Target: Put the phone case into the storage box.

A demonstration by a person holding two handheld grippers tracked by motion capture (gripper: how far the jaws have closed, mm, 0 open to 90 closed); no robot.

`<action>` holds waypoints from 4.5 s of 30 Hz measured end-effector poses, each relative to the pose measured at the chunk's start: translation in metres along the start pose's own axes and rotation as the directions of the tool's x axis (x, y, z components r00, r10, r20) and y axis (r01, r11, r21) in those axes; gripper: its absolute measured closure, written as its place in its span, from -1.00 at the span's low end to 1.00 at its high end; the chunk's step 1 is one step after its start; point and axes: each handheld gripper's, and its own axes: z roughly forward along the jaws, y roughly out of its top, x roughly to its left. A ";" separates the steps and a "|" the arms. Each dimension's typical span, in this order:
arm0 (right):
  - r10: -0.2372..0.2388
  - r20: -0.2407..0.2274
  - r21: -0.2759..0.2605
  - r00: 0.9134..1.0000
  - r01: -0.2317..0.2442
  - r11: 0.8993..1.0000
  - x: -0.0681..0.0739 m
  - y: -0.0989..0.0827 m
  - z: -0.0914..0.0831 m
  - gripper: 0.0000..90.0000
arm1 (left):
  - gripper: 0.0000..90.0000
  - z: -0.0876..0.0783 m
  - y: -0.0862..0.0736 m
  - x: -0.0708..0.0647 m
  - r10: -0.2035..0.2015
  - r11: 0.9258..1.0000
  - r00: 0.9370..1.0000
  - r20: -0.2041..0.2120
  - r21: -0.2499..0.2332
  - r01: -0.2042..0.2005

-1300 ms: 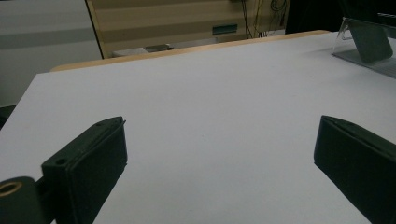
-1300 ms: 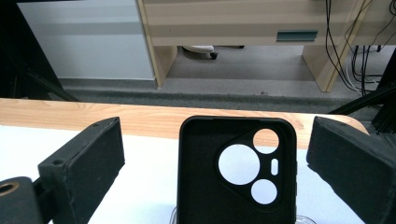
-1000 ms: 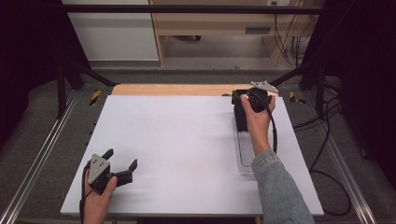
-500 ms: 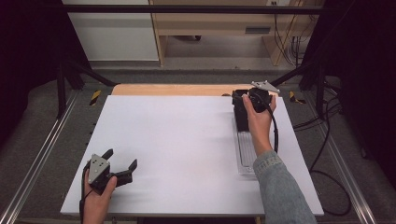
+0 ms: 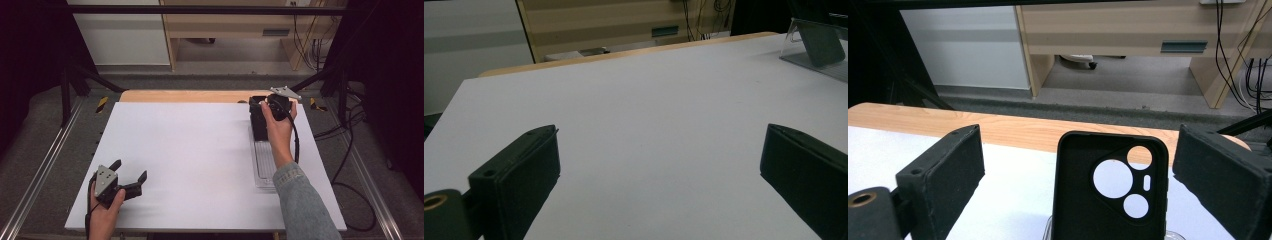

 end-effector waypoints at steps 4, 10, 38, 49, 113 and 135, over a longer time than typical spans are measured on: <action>0.005 -0.004 -0.005 1.000 -0.005 1.000 -0.001 0.002 -0.002 -0.86 | -0.94 0.000 0.000 0.000 -0.001 1.000 1.000 0.000 0.000 0.001; 0.012 -0.008 -0.016 1.000 -0.012 1.000 -0.003 0.004 -0.007 -0.86 | -0.94 0.001 0.000 -0.001 0.001 1.000 1.000 0.001 0.000 -0.001; 0.036 -0.032 -0.068 0.999 -0.038 0.997 -0.014 0.013 -0.028 -0.86 | -0.94 0.002 0.000 -0.002 0.012 1.000 1.000 0.000 0.005 -0.012; 0.040 -0.047 -0.084 0.998 -0.043 0.995 -0.014 0.016 -0.036 -0.86 | -0.94 0.002 -0.001 -0.002 0.014 1.000 1.000 0.001 0.009 -0.014; -0.029 -0.182 -0.104 0.983 0.010 0.995 0.001 0.019 -0.075 -0.93 | -0.95 -0.002 0.002 0.007 0.019 1.000 1.000 0.005 -0.017 -0.019; -0.048 -0.198 -0.130 0.979 0.023 0.991 -0.009 0.019 -0.106 -0.94 | -0.95 -0.006 0.002 0.013 0.029 0.999 0.999 0.046 -0.021 -0.028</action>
